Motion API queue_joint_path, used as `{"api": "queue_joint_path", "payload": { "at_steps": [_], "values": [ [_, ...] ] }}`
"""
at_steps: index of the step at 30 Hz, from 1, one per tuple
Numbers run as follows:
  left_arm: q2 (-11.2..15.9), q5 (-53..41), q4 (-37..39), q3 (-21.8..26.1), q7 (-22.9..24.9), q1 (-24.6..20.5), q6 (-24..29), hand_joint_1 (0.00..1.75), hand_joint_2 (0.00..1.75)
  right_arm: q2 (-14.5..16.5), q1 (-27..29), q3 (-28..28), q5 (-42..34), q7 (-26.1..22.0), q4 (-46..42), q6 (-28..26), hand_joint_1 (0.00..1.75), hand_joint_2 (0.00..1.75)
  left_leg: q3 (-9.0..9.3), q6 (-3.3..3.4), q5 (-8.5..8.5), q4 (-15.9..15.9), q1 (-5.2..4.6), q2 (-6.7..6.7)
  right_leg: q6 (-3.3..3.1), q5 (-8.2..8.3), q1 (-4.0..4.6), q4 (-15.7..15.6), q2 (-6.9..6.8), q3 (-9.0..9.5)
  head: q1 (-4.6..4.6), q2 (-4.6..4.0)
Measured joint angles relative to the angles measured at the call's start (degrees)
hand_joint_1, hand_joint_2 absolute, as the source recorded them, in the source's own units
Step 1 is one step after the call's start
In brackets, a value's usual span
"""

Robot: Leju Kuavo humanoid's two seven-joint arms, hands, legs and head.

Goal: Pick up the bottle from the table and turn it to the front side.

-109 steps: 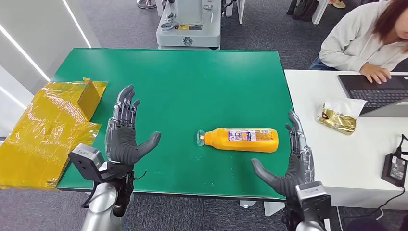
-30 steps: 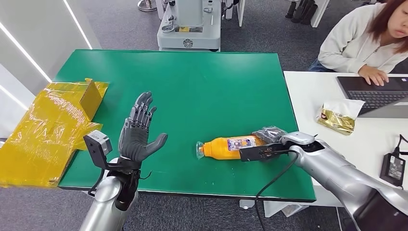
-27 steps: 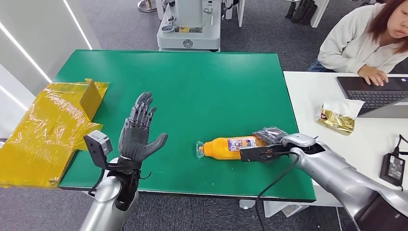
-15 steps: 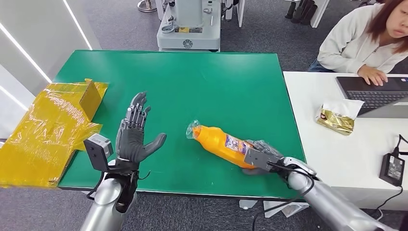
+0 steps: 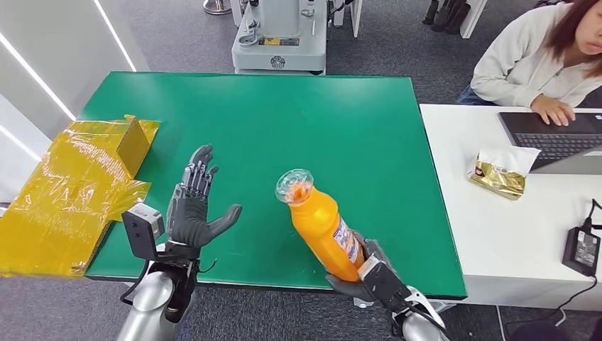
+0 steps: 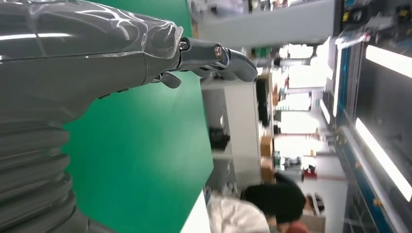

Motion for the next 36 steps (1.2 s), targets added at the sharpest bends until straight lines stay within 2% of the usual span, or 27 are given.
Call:
{"api": "queue_joint_path", "payload": {
  "at_steps": [7,11,14,23,36],
  "values": [
    [0.5,6.3,3.6,-1.5,4.8,-2.1,-11.3,0.0,1.75,3.9,0.5,-3.7,1.7,-1.9,-2.4,-1.0,1.75,1.75,0.01,0.0,0.01,0.0,-0.01,0.05,-0.01,0.03,-0.01,0.0,0.03,-0.01,0.0,0.0],
    [0.7,11.4,7.1,-3.7,8.3,-6.4,-17.7,0.0,1.75,6.3,-1.8,-5.2,2.7,-2.7,-1.8,-1.3,1.75,1.75,0.02,-0.01,0.03,0.0,-0.01,0.09,-0.08,0.09,-0.01,0.0,0.07,-0.03,-0.01,0.0],
    [0.8,15.4,10.2,-5.8,10.0,-10.4,-20.2,0.0,1.75,7.7,-4.6,-5.9,3.0,-2.8,0.0,-1.3,1.75,1.75,0.03,-0.05,0.08,0.0,-0.01,0.09,-0.11,0.12,-0.01,0.0,0.07,-0.04,-0.01,0.0],
    [1.0,18.7,15.4,-10.8,10.9,-19.2,-19.1,0.0,1.75,9.9,-9.9,-7.1,3.3,-3.2,6.4,-0.4,1.75,1.75,0.0,-0.07,0.09,0.1,-0.01,0.08,-0.11,0.14,-0.01,0.1,0.08,-0.07,0.0,0.0],
    [0.7,10.6,17.0,-15.5,8.3,-23.6,-11.1,0.0,1.75,11.4,-13.3,-7.1,1.6,-2.4,12.2,1.6,1.75,1.75,-0.02,-0.07,0.09,0.1,-0.01,0.08,-0.11,0.14,-0.01,0.1,0.08,-0.09,0.0,0.0]
  ]
}}
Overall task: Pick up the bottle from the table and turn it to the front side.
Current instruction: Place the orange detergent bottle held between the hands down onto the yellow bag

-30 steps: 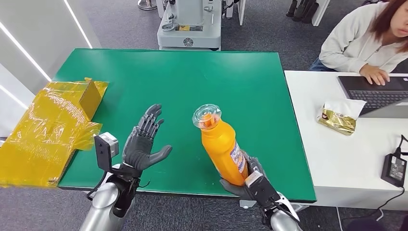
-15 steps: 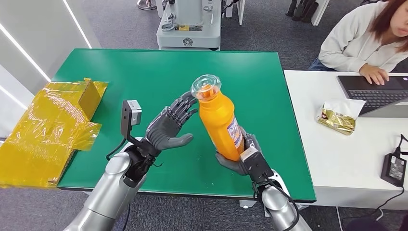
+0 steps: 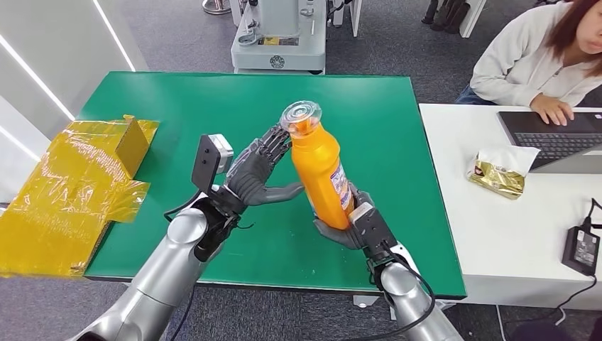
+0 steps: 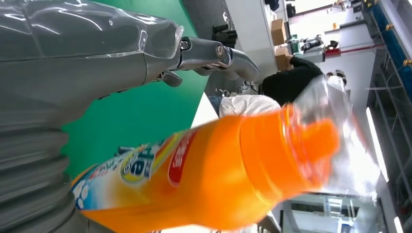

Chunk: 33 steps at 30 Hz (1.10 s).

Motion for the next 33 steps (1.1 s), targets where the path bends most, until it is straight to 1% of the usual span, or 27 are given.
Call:
{"api": "queue_joint_path", "payload": {
  "at_steps": [5,8,10,14,18,22,27,32,33],
  "values": [
    [-0.7,-1.5,1.7,-1.9,-0.4,-0.3,1.2,0.0,1.75,0.9,-1.8,0.2,0.0,0.1,2.9,0.6,1.75,1.75,0.0,0.0,0.0,0.0,0.0,-0.01,0.0,0.0,0.0,0.0,-0.01,0.0,-0.01,0.0],
    [-1.3,-0.5,3.0,-2.6,0.0,-0.5,0.7,0.0,1.75,1.3,-2.3,0.3,0.1,0.1,4.3,0.7,1.75,1.75,-0.01,0.0,0.0,0.0,0.0,-0.01,0.0,0.0,0.0,0.0,-0.01,0.0,-0.01,0.0],
    [-2.0,2.3,4.2,-2.7,1.3,-0.6,-1.0,0.0,1.75,1.5,-2.6,0.4,0.2,0.1,5.2,0.7,1.74,1.75,-0.02,0.0,0.0,0.0,0.0,-0.02,0.0,0.0,0.0,0.0,-0.02,0.0,0.0,0.0],
    [-3.2,9.7,6.6,-2.7,5.9,-1.3,-5.4,0.0,1.75,1.7,-3.1,0.4,0.9,0.2,7.1,0.4,1.75,1.75,-0.04,0.0,0.0,0.0,0.0,-0.03,0.01,0.0,0.0,0.0,-0.02,0.0,0.0,0.0],
    [-4.1,14.4,8.1,-2.9,8.5,-2.4,-6.2,0.0,1.75,1.7,-3.8,0.5,2.5,0.1,8.8,-1.7,1.75,1.75,-0.04,0.0,0.0,0.0,0.0,-0.03,0.01,0.01,0.0,0.0,-0.02,-0.01,0.0,0.0],
    [-4.8,17.5,9.3,-3.9,10.0,-4.7,-5.9,0.0,1.75,1.8,-4.6,0.7,3.5,0.0,10.1,-3.9,1.75,1.75,-0.02,0.0,0.01,0.0,0.0,-0.02,0.01,0.01,0.0,0.0,-0.01,-0.02,0.0,0.0],
    [-5.3,15.4,11.2,-6.2,9.1,-7.7,-3.2,0.0,1.75,2.0,-4.8,0.9,3.5,0.0,10.7,-4.6,1.75,1.75,-0.01,0.0,0.01,0.0,0.0,-0.01,0.01,0.02,0.0,0.0,0.01,-0.03,0.0,0.0],
    [-5.9,9.6,14.5,-9.3,3.8,-10.3,2.5,0.01,1.75,2.5,-4.9,0.8,3.5,0.8,10.5,-4.4,1.75,1.75,-0.02,0.0,0.01,0.0,0.0,0.0,0.01,0.02,0.0,0.0,0.02,-0.03,-0.01,0.0],
    [-6.0,8.5,15.1,-9.6,2.8,-10.6,3.6,0.07,1.75,2.6,-4.9,0.8,3.6,1.0,10.5,-4.3,1.75,1.75,-0.02,0.0,0.01,0.0,0.0,0.01,0.01,0.02,0.0,0.0,0.02,-0.03,-0.01,0.0]
  ]
}}
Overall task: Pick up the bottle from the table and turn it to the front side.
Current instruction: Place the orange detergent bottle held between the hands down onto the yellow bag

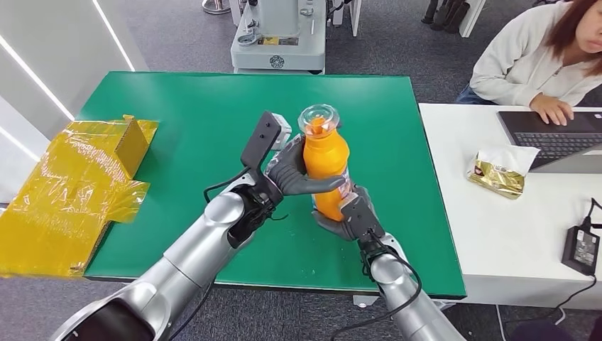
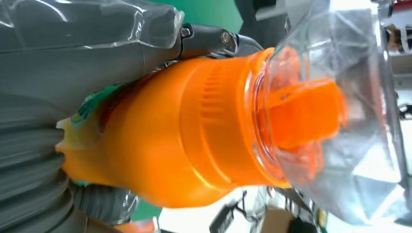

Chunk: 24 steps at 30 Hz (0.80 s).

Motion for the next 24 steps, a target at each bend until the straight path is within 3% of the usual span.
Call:
{"api": "queue_joint_path", "payload": {
  "at_steps": [4,10,11,14,15,24],
  "values": [
    [-0.2,-4.0,1.7,-0.9,-2.9,-1.5,3.5,1.52,1.75,0.2,0.1,0.0,0.4,0.3,-0.1,0.8,1.74,1.75,0.0,0.0,0.0,0.0,0.0,0.0,0.0,0.0,0.0,0.0,0.0,0.0,0.01,0.0],
    [-0.2,-5.0,2.9,-1.1,-3.5,-2.0,3.9,1.75,1.75,0.2,0.7,-0.3,0.5,0.7,-0.1,1.4,1.73,1.75,-0.01,0.0,0.0,0.0,0.0,-0.01,0.0,0.0,0.0,0.0,-0.01,0.0,0.01,0.0],
    [-0.2,-4.7,3.1,-1.1,-3.5,-2.0,3.7,1.75,1.75,0.2,0.8,-0.4,0.4,0.7,-0.1,1.5,1.56,1.75,-0.01,0.0,0.0,0.0,0.0,-0.01,0.0,0.0,0.0,0.0,-0.01,0.0,0.01,0.0],
    [-0.1,-4.0,3.5,-1.1,-3.5,-2.0,3.3,1.75,1.75,0.2,0.9,-0.4,0.4,0.8,-0.1,1.8,0.31,1.75,-0.01,0.0,0.0,0.0,0.0,-0.01,0.0,0.0,0.0,0.0,-0.01,0.0,0.01,0.0],
    [-0.1,-3.8,3.7,-1.1,-3.5,-2.0,3.2,1.75,1.75,0.2,1.0,-0.4,0.4,0.7,-0.2,1.9,0.04,1.75,-0.01,0.0,0.0,0.0,0.0,-0.01,0.0,0.0,0.0,0.0,-0.01,0.0,0.01,0.0],
    [0.5,-3.0,4.5,-1.1,-3.9,-1.9,1.4,1.75,1.75,0.2,1.9,-0.3,-0.7,-0.3,-2.0,2.0,0.0,1.75,-0.01,0.0,0.0,0.0,0.0,-0.01,0.0,0.0,0.0,0.0,-0.01,0.0,0.0,0.0]
  ]
}}
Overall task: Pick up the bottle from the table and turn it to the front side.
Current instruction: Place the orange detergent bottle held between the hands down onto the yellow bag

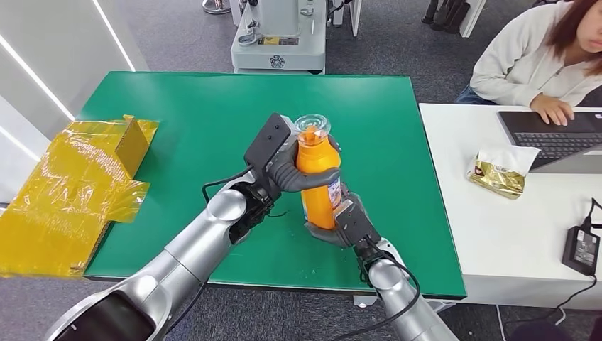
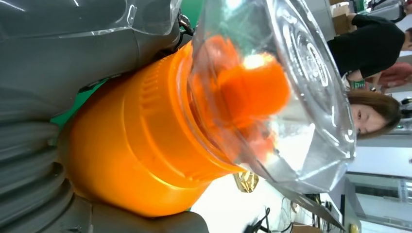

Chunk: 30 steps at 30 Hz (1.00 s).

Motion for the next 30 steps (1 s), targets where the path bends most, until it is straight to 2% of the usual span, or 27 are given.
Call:
{"api": "queue_joint_path", "payload": {
  "at_steps": [4,6,8,11,15,20,22,25,30],
  "values": [
    [0.6,-2.0,0.2,0.0,-1.3,0.0,0.3,1.75,1.75,0.0,0.6,0.0,-0.5,-0.1,-1.1,0.0,0.0,1.75,0.0,0.0,0.0,0.0,0.0,0.0,0.0,0.0,0.0,0.0,0.0,0.0,0.0,0.0],
    [1.1,-6.2,0.2,0.0,-3.3,-0.2,2.5,1.75,1.75,-0.1,1.0,-0.2,-0.7,-0.1,-2.1,0.0,0.0,1.75,0.0,0.0,0.0,0.0,0.0,0.01,0.0,0.0,0.0,0.0,0.01,-0.01,0.01,0.0],
    [1.9,-13.2,0.2,0.0,-5.5,-1.0,7.0,1.75,1.75,-0.2,1.9,-0.5,-0.5,-0.1,-3.5,-0.1,0.0,1.75,0.01,-0.01,0.01,0.0,0.0,0.01,0.0,0.0,0.0,0.0,0.02,-0.02,0.0,0.0],
    [3.5,-28.4,0.2,-0.2,-7.3,-3.9,17.8,1.75,1.75,-0.7,4.1,-1.2,0.4,0.5,-7.0,0.0,0.0,1.75,0.0,-0.01,0.02,0.0,0.01,0.0,0.0,0.0,0.01,0.0,0.0,-0.03,-0.01,0.0],
    [5.0,-49.8,1.2,-2.1,-4.6,-8.9,31.8,1.75,1.75,-1.5,6.4,-1.8,1.3,1.8,-12.1,0.7,0.0,1.75,0.0,-0.01,0.03,0.0,0.0,0.0,-0.01,0.0,0.0,0.0,0.0,-0.02,0.01,0.0],
    [5.8,-70.3,4.0,-6.2,3.6,-12.0,41.8,1.75,1.75,-2.6,8.4,-1.9,1.8,2.1,-16.6,0.9,0.0,1.75,-0.01,0.0,0.02,0.0,-0.01,0.01,0.0,0.0,-0.01,0.0,0.01,-0.01,0.01,0.0],
    [6.2,-78.1,5.6,-7.9,7.1,-12.8,43.7,1.75,1.75,-3.0,9.3,-1.9,2.3,2.0,-18.2,0.7,0.0,1.75,0.0,0.0,0.02,0.0,-0.01,0.01,0.0,0.0,-0.01,0.0,0.01,-0.01,0.01,0.0],
    [6.5,-87.3,8.2,-10.0,10.3,-13.3,43.7,1.75,1.75,-3.3,10.1,-1.6,2.6,2.0,-20.1,0.6,0.0,1.75,0.0,-0.01,0.02,0.0,0.0,0.02,-0.01,0.01,0.0,0.0,0.02,-0.01,0.01,0.0],
    [7.4,-96.5,12.9,-13.1,15.8,-12.7,38.8,1.75,1.75,-3.8,10.9,-1.1,2.9,2.0,-22.9,0.1,0.0,1.75,0.02,-0.01,0.02,0.0,0.0,0.08,-0.02,0.01,0.0,0.0,0.08,-0.02,-0.01,0.0]
  ]
}}
